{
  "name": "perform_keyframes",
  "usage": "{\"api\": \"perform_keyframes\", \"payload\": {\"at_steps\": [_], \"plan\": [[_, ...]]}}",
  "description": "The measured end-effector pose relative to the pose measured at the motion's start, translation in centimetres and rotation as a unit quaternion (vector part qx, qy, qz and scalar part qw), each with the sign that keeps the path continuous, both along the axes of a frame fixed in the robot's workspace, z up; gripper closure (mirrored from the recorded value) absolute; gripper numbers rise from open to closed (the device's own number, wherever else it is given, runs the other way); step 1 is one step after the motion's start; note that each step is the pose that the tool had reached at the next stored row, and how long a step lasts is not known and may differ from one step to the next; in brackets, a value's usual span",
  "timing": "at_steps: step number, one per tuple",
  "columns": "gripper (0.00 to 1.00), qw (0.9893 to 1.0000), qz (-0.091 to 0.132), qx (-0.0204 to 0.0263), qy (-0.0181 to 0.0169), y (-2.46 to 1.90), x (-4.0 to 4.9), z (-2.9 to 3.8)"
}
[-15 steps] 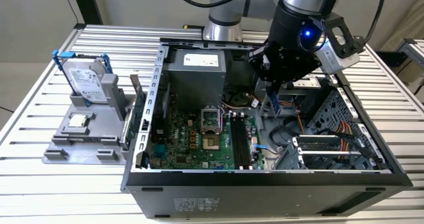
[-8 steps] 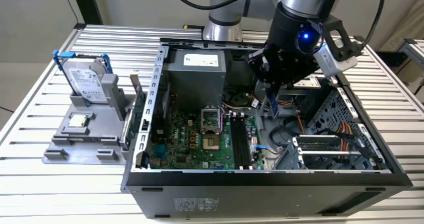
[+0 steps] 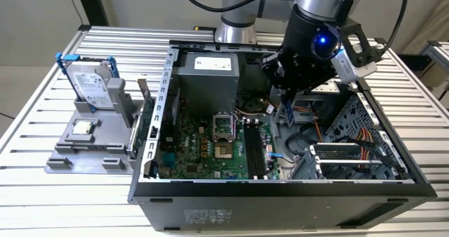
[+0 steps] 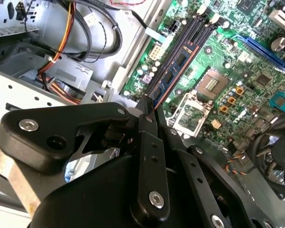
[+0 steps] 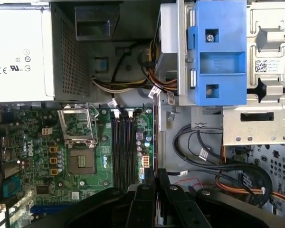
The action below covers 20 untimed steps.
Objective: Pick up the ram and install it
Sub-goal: 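Insert the ram into the slot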
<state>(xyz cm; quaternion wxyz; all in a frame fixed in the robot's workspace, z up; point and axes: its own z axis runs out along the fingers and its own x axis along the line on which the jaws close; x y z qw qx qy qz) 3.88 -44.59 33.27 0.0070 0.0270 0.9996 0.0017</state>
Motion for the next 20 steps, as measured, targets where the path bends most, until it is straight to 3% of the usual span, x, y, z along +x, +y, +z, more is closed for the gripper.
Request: {"api": "perform_keyframes", "payload": {"at_steps": [12,20], "plan": [[1.0,1.0,-0.001,-0.0001,-0.0005,-0.44,-0.68,-0.45],[1.0,1.0,-0.001,0.0,-0.0005,-0.99,-0.85,-1.47]]}}
